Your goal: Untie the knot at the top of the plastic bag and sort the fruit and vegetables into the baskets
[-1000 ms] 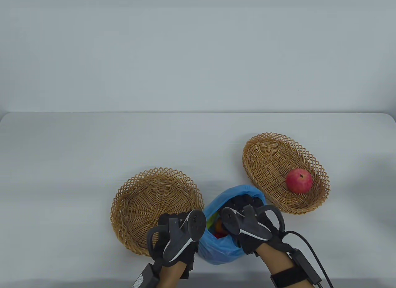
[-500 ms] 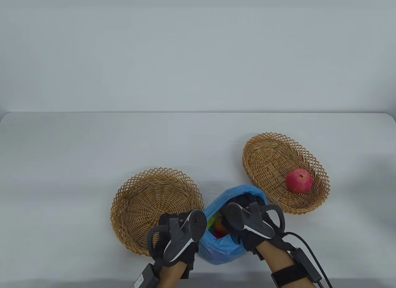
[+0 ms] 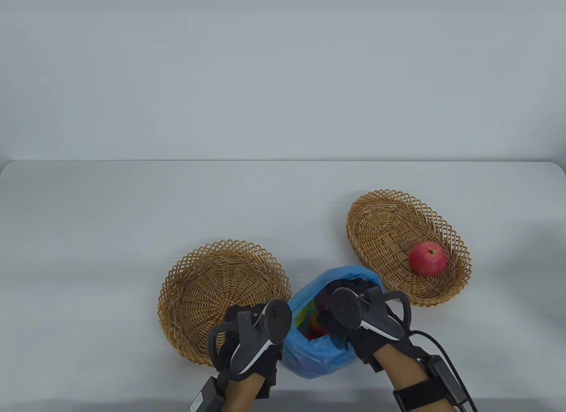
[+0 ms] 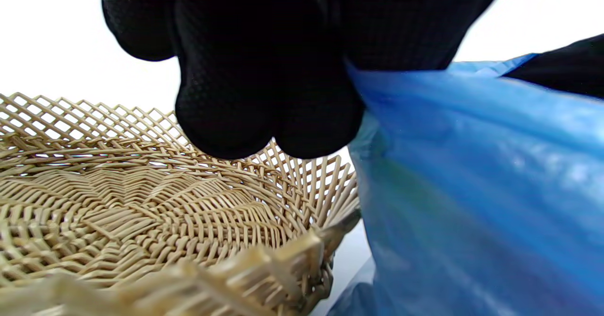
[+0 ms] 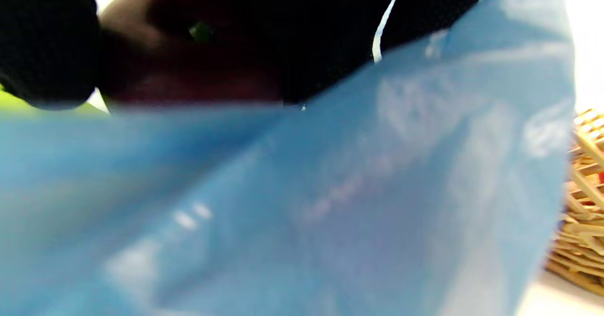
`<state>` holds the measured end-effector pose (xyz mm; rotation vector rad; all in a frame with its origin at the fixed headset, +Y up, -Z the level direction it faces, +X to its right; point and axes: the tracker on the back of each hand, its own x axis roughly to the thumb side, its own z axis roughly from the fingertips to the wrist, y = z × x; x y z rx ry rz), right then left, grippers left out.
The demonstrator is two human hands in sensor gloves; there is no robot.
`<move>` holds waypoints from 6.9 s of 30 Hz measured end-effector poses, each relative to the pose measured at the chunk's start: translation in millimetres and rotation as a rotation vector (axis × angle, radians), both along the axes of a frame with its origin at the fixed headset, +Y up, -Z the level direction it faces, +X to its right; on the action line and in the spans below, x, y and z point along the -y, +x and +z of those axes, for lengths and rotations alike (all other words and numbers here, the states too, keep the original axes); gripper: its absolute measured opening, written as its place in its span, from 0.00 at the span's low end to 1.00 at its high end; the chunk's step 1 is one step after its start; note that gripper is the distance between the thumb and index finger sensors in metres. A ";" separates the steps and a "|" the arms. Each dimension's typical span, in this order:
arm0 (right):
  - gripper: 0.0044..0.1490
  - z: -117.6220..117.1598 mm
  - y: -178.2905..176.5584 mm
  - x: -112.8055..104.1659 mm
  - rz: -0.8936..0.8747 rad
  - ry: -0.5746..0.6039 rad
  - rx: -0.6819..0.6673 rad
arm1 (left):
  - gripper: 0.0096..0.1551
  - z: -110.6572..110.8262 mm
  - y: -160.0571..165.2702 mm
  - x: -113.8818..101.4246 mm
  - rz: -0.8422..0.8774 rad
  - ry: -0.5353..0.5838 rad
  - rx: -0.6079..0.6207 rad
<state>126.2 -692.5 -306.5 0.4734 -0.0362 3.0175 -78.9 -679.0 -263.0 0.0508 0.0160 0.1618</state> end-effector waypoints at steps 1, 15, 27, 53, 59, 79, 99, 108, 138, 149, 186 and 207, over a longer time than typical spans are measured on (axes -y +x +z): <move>0.57 0.6 2.5 -2.9 -0.024 -0.013 -0.012 | 0.22 0.0 -0.2 -0.2 -0.002 -0.001 -0.001; 0.53 -5.0 117.0 -50.9 -0.871 -0.068 0.050 | 0.22 1.0 -3.5 -1.1 0.016 0.006 -0.004; 0.53 -11.5 162.3 -27.8 -0.429 0.214 0.622 | 0.22 1.6 -4.5 -1.0 0.030 0.011 0.004; 0.48 -25.6 142.2 -9.6 -0.069 0.109 0.645 | 0.22 2.4 -3.4 -0.9 0.029 0.013 0.015; 0.28 18.7 102.0 -76.0 -0.216 0.317 0.375 | 0.22 2.0 -3.7 -1.5 0.037 0.014 0.013; 0.49 7.5 -7.8 7.9 0.342 -0.010 0.065 | 0.22 1.7 0.9 0.2 -0.002 0.005 0.021; 0.61 -11.8 -1.1 32.6 0.450 -0.097 0.120 | 0.22 1.4 6.5 1.7 -0.037 -0.009 0.028; 0.66 -11.6 -2.4 40.1 0.495 -0.141 0.101 | 0.22 1.3 7.4 1.9 -0.046 -0.012 0.029; 0.64 5.4 36.9 -22.7 -0.219 -0.205 -0.023 | 0.22 0.3 3.6 2.6 -0.031 -0.011 0.013; 0.63 9.3 60.2 -37.7 -0.481 -0.170 -0.034 | 0.22 -0.4 1.6 2.8 -0.024 -0.011 0.005; 0.56 46.9 19.1 -57.3 -0.723 -0.235 -0.362 | 0.69 15.8 -14.2 -20.6 0.687 -0.085 0.579; 0.35 39.9 20.7 -47.9 -0.308 0.111 -0.104 | 0.65 8.6 -76.8 -25.5 0.246 0.091 -0.148</move>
